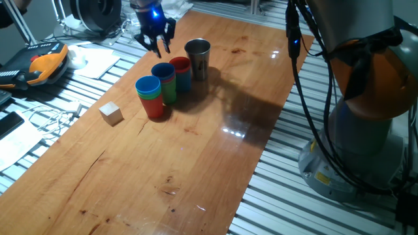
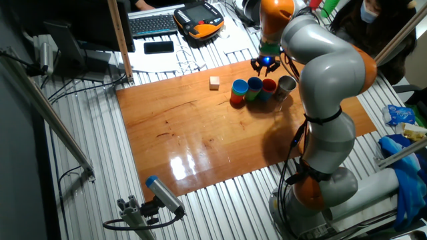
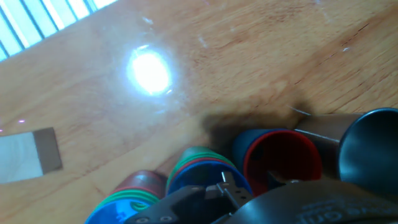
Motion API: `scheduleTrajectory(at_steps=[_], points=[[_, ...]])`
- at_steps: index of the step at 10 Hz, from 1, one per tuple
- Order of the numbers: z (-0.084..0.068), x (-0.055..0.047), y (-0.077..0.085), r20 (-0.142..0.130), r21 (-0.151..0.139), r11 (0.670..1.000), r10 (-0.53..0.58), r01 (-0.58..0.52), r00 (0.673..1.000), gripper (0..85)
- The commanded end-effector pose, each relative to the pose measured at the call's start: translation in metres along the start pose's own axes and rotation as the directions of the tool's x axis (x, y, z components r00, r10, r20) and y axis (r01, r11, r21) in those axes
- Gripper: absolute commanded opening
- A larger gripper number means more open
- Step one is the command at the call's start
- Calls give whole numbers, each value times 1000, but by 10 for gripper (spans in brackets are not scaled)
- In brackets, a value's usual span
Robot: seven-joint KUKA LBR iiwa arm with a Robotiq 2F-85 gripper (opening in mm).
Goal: Stack the cups
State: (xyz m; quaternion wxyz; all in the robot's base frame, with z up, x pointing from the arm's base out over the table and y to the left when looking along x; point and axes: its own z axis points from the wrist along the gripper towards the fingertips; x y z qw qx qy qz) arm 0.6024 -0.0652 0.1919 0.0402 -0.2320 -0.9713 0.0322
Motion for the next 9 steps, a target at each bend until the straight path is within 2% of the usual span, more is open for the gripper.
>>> scheduleTrajectory(at_steps=[1,3,4,5,7,8,9], points=[[-13,-4,3,-40,-22,1000,2,-3,999,0],[-33,-10,13,-69,-31,999,23,-25,997,0],[-38,-11,21,-77,-36,995,85,-88,993,0],[-38,-11,21,-66,-21,991,128,-129,990,0],[-38,-11,21,-59,-32,987,156,-158,986,0],[-38,-11,21,-47,-8,988,151,-151,987,0],[-38,-11,21,-32,3,990,144,-144,989,0]])
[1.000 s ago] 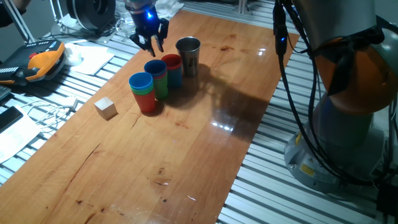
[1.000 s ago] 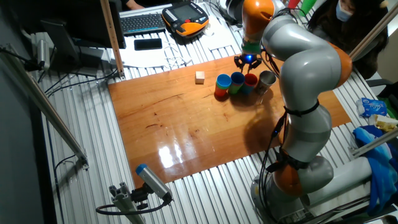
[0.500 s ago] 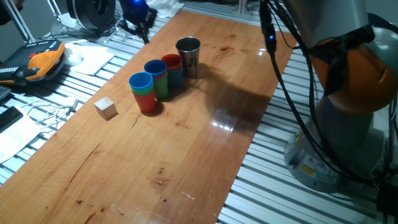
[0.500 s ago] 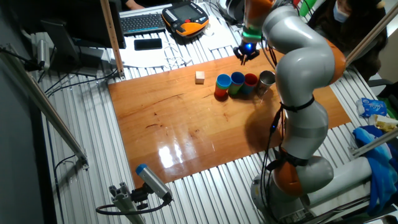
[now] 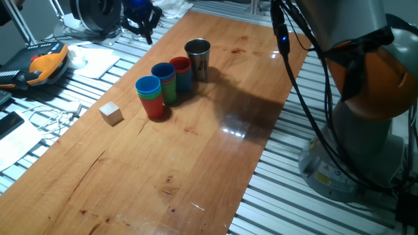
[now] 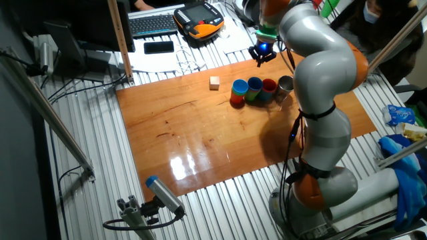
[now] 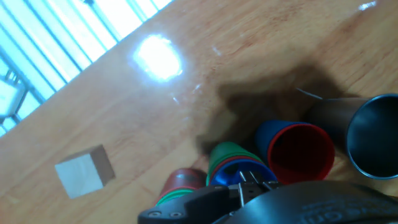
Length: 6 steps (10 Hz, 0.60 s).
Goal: Stack the cups
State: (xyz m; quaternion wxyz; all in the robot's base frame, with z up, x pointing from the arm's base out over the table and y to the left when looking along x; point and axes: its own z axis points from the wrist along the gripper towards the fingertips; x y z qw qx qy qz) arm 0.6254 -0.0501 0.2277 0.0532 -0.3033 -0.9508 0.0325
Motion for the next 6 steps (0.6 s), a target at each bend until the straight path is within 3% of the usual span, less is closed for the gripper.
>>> scheduleTrajectory(at_steps=[1,3,4,6], points=[[0,0,0,1,10,1000,18,-18,1000,0],[0,0,0,11,-14,1000,11,-10,1000,0],[0,0,0,-2,-22,1000,17,-17,1000,0],[0,0,0,-15,-10,998,59,-60,998,0]])
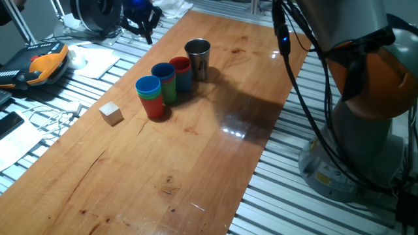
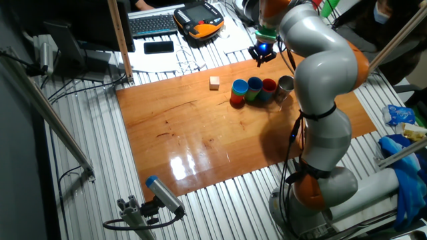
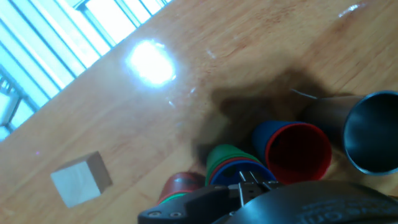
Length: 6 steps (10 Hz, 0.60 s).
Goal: Stack the cups
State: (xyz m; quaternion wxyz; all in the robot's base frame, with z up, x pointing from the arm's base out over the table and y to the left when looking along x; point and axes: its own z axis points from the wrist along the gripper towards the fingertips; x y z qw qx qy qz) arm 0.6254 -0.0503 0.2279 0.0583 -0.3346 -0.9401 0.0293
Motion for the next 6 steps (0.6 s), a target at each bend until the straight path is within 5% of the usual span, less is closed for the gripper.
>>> scheduleTrajectory(at_steps=[1,4,6], points=[[0,0,0,1,9,999,54,-54,999,0],[0,0,0,14,-8,975,224,-223,975,0],[0,0,0,-12,-8,967,254,-254,967,0]])
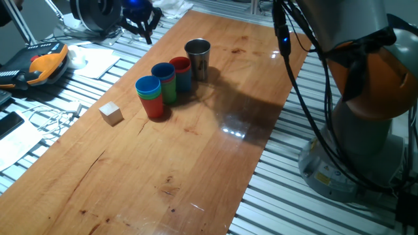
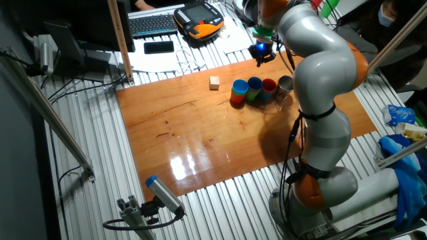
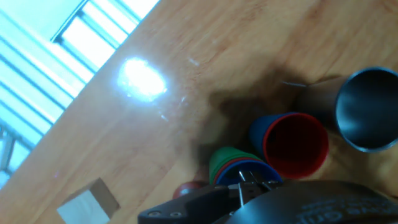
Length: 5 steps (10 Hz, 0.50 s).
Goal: Stack the cups
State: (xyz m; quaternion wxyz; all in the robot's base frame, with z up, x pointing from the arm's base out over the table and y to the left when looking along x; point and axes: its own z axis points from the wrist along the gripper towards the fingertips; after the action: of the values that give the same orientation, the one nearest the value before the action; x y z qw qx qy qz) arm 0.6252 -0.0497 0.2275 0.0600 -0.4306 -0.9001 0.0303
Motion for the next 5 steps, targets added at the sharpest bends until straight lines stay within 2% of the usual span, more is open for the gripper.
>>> scheduleTrajectory(at_steps=[1,3,4,5], points=[[0,-1,0,-21,3,1000,22,-22,1000,0],[0,-1,0,-16,4,1000,19,-18,1000,340],[5,-3,-4,-6,3,1000,18,-18,1000,340],[10,-6,-8,-5,-10,1000,28,-28,1000,340]])
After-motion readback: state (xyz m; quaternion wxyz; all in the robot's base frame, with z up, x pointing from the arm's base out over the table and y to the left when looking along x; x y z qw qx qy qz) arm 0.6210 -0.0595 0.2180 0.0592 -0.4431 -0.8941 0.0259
